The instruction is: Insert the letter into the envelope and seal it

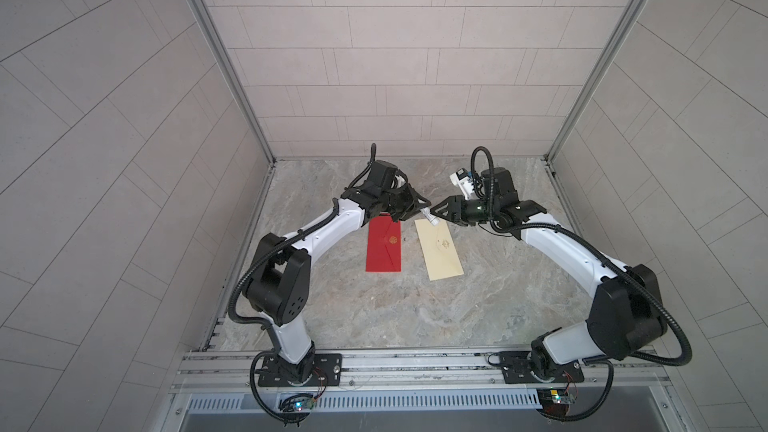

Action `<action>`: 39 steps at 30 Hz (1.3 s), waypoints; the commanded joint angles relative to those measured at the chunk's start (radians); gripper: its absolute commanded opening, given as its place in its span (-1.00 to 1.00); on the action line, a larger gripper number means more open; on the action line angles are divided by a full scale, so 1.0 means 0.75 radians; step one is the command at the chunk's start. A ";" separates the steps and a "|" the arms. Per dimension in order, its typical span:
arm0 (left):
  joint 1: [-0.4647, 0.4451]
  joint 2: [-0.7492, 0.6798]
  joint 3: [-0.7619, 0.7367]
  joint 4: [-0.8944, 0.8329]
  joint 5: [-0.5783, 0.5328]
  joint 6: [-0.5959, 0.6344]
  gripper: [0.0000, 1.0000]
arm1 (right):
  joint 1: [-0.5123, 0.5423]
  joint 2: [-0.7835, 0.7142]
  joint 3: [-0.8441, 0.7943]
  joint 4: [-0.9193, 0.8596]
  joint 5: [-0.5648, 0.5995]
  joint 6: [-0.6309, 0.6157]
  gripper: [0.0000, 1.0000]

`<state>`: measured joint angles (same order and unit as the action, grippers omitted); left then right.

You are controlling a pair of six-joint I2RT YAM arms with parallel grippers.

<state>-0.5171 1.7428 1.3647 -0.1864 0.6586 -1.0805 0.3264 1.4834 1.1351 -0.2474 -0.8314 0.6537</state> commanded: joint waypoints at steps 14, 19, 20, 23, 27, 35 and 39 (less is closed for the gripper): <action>-0.002 -0.056 0.001 0.039 0.029 0.005 -1.00 | 0.021 0.047 0.021 -0.051 -0.140 -0.067 -0.24; -0.002 -0.049 0.003 0.062 0.029 -0.019 -1.00 | 0.038 0.058 0.028 -0.055 -0.136 -0.060 -0.47; -0.002 -0.049 0.003 0.068 0.028 -0.027 -1.00 | 0.046 0.058 0.035 -0.073 -0.110 -0.063 -0.59; -0.002 -0.043 0.005 0.079 0.022 -0.059 -1.00 | 0.091 0.059 0.090 -0.220 0.100 -0.121 -0.78; -0.002 -0.032 0.011 0.086 0.028 -0.114 -1.00 | 0.206 0.084 0.225 -0.477 0.590 -0.204 -0.89; 0.000 -0.002 0.032 0.051 0.030 -0.172 -1.00 | 0.526 0.327 0.533 -0.871 1.525 -0.275 -0.97; 0.004 0.010 0.042 0.039 0.034 -0.182 -1.00 | 0.650 0.449 0.640 -0.963 1.814 -0.299 -0.94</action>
<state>-0.4992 1.7725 1.3643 -0.2024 0.6022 -1.1545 0.7761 1.7481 1.5967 -0.8268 0.2260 0.4469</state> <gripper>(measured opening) 0.239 0.284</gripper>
